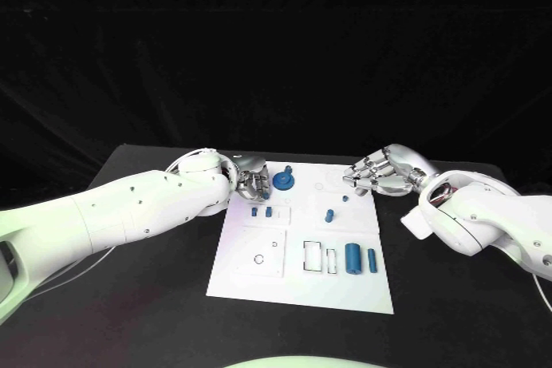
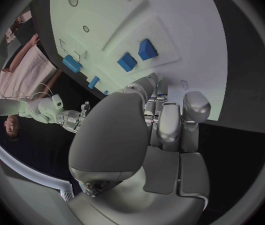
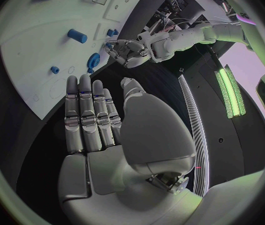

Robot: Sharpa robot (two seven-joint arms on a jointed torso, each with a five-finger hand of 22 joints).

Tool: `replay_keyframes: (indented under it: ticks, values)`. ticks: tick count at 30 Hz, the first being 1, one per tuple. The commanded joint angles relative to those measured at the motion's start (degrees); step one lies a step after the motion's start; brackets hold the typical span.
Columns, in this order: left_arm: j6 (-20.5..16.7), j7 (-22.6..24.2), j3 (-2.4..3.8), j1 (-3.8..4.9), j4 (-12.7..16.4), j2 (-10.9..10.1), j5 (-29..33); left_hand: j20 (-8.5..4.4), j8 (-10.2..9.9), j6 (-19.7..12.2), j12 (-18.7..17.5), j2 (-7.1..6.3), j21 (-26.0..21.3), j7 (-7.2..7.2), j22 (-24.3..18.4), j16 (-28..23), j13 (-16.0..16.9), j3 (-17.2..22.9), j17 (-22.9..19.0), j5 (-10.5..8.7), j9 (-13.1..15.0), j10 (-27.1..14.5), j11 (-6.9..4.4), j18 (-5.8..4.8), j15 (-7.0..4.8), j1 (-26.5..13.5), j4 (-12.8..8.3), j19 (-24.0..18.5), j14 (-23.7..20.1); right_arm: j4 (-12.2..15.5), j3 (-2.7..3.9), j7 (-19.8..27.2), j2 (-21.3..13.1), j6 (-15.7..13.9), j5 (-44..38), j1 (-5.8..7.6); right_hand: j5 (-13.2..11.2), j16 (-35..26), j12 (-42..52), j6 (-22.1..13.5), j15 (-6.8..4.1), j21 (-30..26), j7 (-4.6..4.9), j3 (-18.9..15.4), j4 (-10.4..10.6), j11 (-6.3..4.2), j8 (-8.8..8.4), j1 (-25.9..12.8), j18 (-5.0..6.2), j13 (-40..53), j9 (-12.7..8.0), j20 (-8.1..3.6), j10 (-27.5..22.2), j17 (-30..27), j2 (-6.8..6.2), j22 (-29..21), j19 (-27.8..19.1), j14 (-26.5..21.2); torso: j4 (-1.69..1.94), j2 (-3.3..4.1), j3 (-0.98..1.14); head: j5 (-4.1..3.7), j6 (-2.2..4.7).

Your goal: Assemble the parts on the task board

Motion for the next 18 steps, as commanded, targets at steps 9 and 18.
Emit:
replay_keyframes:
  ticks: [9, 18]
  values:
    - [0.6, -1.1, 0.02, 0.01, 0.2, 0.0, 0.2, 0.18, -1.1, -1.3, -0.5, -0.32, -0.2, 0.37, -0.3, 0.2, 0.0, 0.7, -0.2, 0.19, -0.4, 0.2, 0.49, -0.48, 0.53, -0.5, -0.2, -0.5, -0.3, -0.1, 0.00, 0.2, 0.0, 0.6, -0.2, -0.03, 0.3, -0.5, 0.1, -0.7, 0.20, -0.5, 0.34, -0.1, -0.1, 0.29, -0.36, 0.0, 0.63, -0.2, -0.1, 0.17, -0.9, -0.1, 0.35, -0.2, 0.1, -0.4, 0.04, 0.02, 0.02, -0.10, -0.21]
    - [0.1, -1.8, 0.03, 0.01, 0.6, -1.0, 0.2, 0.20, -1.2, -1.5, -0.6, -0.38, -0.3, 0.41, -0.4, 0.3, 0.0, 0.8, -0.1, 0.19, -0.5, 0.2, 0.51, -0.45, 0.55, -0.5, -0.3, -0.6, -0.2, -1.3, 0.00, -0.2, -0.1, 1.3, -2.2, -0.04, -2.9, -0.4, -0.3, -1.2, 0.14, -0.6, 0.56, 1.4, -2.5, 0.47, -0.31, 3.6, 0.74, -0.9, -0.1, 0.14, -2.3, -0.2, 0.56, -0.6, 0.6, -0.1, -0.03, 0.01, 0.00, -0.16, -0.01]
